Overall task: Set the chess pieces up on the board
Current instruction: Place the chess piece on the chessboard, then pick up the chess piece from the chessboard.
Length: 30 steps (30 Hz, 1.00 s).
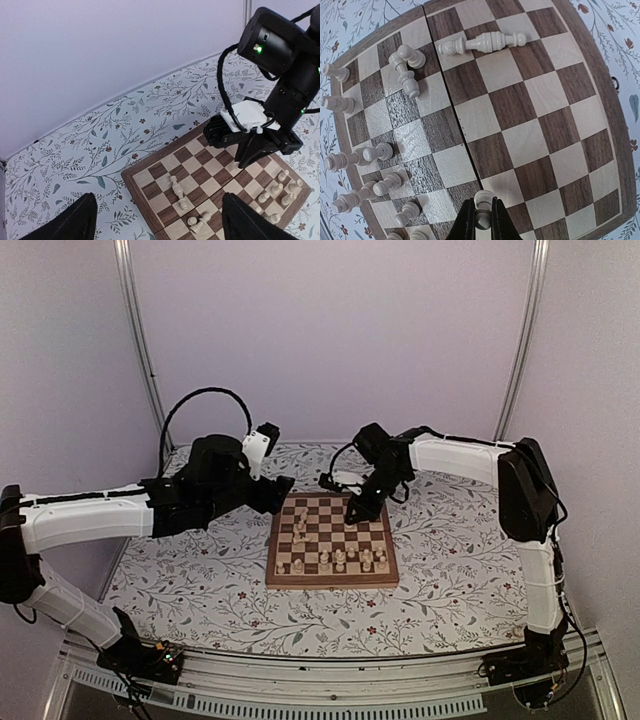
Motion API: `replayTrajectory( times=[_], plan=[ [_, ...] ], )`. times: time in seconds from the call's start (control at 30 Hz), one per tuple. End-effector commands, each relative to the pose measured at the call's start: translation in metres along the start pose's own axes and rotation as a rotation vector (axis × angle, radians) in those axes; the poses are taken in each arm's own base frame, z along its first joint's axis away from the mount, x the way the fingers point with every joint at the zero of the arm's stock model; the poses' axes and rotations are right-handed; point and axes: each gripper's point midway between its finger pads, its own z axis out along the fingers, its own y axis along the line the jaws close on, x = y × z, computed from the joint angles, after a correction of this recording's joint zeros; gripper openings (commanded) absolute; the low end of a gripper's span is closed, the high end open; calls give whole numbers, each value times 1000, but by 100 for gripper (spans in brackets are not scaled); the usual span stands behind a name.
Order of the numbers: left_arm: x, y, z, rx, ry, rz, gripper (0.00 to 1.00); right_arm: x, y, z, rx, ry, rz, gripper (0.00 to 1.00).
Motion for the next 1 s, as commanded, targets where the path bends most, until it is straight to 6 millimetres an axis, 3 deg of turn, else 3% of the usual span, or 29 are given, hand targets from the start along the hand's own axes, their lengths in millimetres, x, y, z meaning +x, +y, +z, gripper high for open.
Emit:
replayTrajectory(
  times=[0.0, 0.2, 0.3, 0.4, 0.53, 0.67, 0.77, 0.8, 0.9, 0.97],
  plan=[
    [-2, -3, 2, 5, 16, -36, 87, 2, 7, 13, 3, 53, -32, 7],
    [16, -9, 6, 34, 84, -24, 83, 5, 12, 24, -21, 72, -34, 11],
    [21, -13, 10, 47, 114, -22, 82, 2, 12, 24, -28, 67, -25, 27],
    [23, -16, 13, 52, 146, -30, 80, -7, 13, 13, -30, 46, -22, 36],
    [21, -22, 13, 90, 159, -40, 75, -25, 5, -27, -29, -44, 3, 43],
    [28, -42, 19, 236, 223, -35, 63, -28, -9, -86, -50, -172, 49, 45],
    [40, -68, 31, 364, 322, -5, 43, -6, -23, -119, -72, -269, 114, 46],
    [47, -77, 36, 402, 359, 1, 39, -1, -25, -139, -60, -320, 119, 47],
    [61, -95, 53, 466, 410, 1, 39, 17, -29, -177, -63, -454, 157, 49],
    [64, -103, 64, 484, 429, 0, 38, 31, -29, -188, -77, -500, 190, 49]
  ],
)
